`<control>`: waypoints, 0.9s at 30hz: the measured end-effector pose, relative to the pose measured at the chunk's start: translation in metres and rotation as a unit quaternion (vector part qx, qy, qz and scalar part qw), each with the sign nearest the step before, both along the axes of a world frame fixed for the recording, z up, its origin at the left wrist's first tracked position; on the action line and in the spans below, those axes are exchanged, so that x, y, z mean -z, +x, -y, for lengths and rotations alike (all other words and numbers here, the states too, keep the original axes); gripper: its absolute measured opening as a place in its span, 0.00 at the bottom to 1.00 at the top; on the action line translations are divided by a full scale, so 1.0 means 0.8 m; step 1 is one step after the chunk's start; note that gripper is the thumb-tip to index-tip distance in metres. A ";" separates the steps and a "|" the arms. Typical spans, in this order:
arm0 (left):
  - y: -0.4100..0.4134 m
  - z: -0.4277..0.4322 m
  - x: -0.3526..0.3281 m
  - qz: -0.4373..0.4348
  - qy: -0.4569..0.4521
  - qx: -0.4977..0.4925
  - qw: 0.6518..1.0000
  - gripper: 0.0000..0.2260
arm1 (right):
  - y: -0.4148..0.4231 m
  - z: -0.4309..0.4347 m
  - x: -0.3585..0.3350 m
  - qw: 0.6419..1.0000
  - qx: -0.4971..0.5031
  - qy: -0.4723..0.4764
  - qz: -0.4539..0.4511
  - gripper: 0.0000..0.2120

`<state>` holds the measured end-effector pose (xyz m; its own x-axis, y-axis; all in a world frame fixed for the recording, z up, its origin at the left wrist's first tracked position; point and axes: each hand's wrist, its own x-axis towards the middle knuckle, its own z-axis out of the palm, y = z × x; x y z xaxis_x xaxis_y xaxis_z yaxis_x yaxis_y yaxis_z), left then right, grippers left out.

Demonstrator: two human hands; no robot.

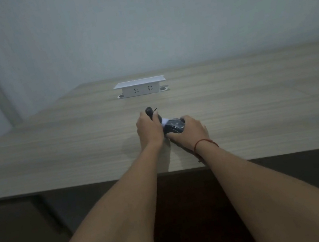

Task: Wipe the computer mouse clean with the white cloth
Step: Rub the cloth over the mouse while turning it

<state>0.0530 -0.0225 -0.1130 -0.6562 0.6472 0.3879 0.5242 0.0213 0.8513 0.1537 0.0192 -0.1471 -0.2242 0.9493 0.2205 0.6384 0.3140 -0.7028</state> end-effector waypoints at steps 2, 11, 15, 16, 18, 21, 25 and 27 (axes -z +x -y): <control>-0.008 -0.001 -0.001 -0.015 -0.012 -0.014 1.000 0.13 | 0.001 0.000 0.001 1.000 -0.001 -0.006 -0.008 0.31; 0.000 -0.003 -0.003 -0.032 0.005 0.020 0.999 0.13 | 0.002 -0.004 0.003 1.000 -0.012 0.015 -0.005 0.26; 0.007 -0.003 -0.012 -0.044 0.032 0.062 0.997 0.11 | -0.001 -0.005 0.006 1.000 -0.009 0.020 -0.001 0.22; 0.007 -0.004 -0.007 -0.045 0.028 0.062 0.997 0.11 | -0.001 -0.005 0.005 1.000 -0.009 0.019 -0.002 0.22; -0.003 -0.003 0.002 -0.042 -0.003 0.035 0.998 0.12 | 0.001 -0.004 0.005 1.000 -0.009 0.021 -0.006 0.26; -0.018 -0.003 0.007 -0.025 0.003 0.000 1.000 0.13 | 0.001 -0.005 0.004 1.000 -0.007 0.022 -0.008 0.29; -0.016 0.003 0.014 -0.005 0.017 0.007 1.000 0.11 | -0.001 -0.009 0.004 1.000 -0.003 0.021 -0.003 0.30; -0.021 0.000 0.011 -0.024 -0.014 0.004 1.000 0.11 | 0.001 -0.009 0.004 1.000 -0.007 0.019 -0.008 0.30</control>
<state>0.0360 -0.0223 -0.1217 -0.6311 0.6638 0.4012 0.5654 0.0396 0.8239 0.1542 0.0265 -0.1503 -0.2341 0.9369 0.2598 0.6221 0.3497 -0.7005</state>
